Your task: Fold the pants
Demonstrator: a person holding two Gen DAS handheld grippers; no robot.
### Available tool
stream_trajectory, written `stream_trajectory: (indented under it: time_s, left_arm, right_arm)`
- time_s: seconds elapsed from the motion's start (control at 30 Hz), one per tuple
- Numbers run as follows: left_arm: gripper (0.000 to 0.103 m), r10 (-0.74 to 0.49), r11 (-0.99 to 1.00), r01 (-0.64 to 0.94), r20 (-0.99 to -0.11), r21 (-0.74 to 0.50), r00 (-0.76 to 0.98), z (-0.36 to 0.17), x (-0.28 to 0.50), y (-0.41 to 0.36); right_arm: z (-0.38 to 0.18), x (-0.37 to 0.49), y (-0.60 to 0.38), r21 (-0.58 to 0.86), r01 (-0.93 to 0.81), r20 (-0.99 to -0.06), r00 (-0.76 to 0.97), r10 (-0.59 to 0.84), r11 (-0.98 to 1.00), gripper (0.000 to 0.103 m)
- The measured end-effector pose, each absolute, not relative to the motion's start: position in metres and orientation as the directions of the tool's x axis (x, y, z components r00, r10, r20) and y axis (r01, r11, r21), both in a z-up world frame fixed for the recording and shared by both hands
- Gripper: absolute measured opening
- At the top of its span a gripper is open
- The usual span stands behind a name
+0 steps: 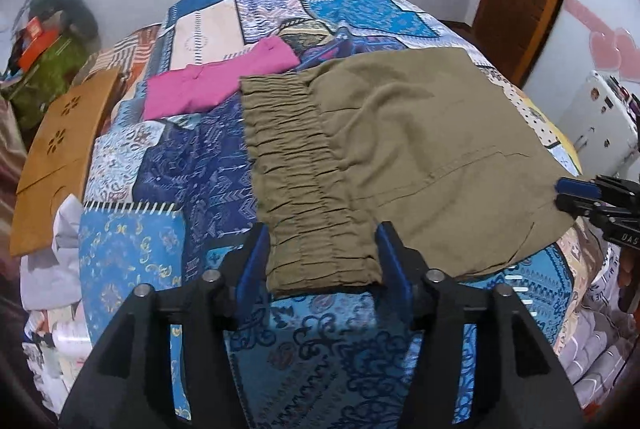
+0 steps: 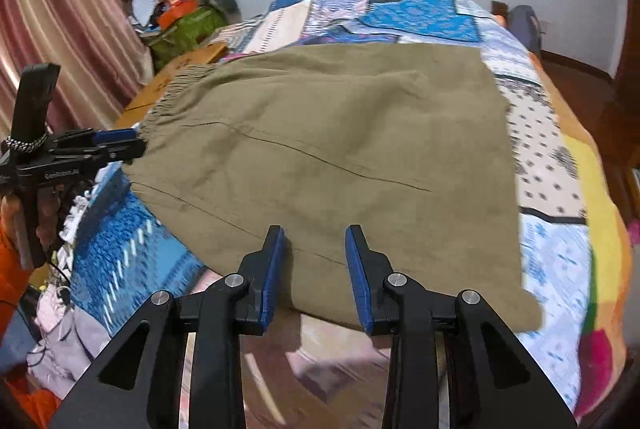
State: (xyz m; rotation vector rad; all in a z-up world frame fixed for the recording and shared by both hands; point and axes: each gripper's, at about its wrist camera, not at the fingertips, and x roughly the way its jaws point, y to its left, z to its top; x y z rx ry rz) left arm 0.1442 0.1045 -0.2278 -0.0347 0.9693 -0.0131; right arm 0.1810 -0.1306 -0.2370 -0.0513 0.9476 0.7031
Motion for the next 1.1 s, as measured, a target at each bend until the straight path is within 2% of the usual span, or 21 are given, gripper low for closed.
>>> stream_trajectory:
  time_s: [0.2,0.27,0.33,0.43,0.6,0.77,0.9,1.0,1.1]
  left_arm:
    - [0.063,-0.012,0.999,-0.018,-0.821,-0.026,0.571,-0.236,0.142,0.103]
    - [0.064,-0.030,0.998,-0.025,-0.822,-0.054,0.568,-0.239,0.143,0.107]
    - [0.063,-0.060,0.995,-0.034,-0.825,-0.096,0.562,-0.238,0.144,0.113]
    - [0.063,-0.086,0.992,-0.027,-0.825,-0.121,0.559,-0.230,0.145,0.116]
    - [0.063,-0.055,0.996,-0.020,-0.800,-0.083,0.597,-0.200,0.153,0.118]
    - [0.063,-0.012,0.997,-0.058,-0.789,-0.060,0.615,-0.182,0.183,0.133]
    - [0.063,-0.015,0.992,-0.094,-0.799,-0.089,0.602,-0.182,0.213,0.147]
    - [0.063,-0.028,0.989,-0.105,-0.814,-0.109,0.580,-0.190,0.235,0.153]
    - [0.063,-0.041,0.987,-0.108,-0.834,-0.120,0.550,-0.203,0.256,0.157]
  right_arm:
    - [-0.240,0.176,-0.161,0.247,-0.535,-0.774,0.393,0.497,0.808,0.017]
    - [-0.242,0.173,-0.159,0.121,-0.521,-0.796,0.458,0.396,0.845,0.026]
    - [-0.247,0.178,-0.169,0.160,-0.504,-0.790,0.450,0.416,0.849,0.031]
    - [-0.248,0.187,-0.182,0.246,-0.472,-0.792,0.405,0.456,0.846,0.032]
    - [-0.235,0.187,-0.180,0.218,-0.499,-0.800,0.401,0.446,0.839,0.035]
    - [-0.213,0.209,-0.184,0.213,-0.493,-0.762,0.456,0.459,0.843,0.038]
    - [-0.200,0.234,-0.184,0.205,-0.491,-0.739,0.490,0.463,0.847,0.040]
    - [-0.197,0.258,-0.182,0.189,-0.482,-0.734,0.510,0.449,0.856,0.049]
    - [-0.198,0.284,-0.178,0.175,-0.486,-0.724,0.525,0.447,0.856,0.050]
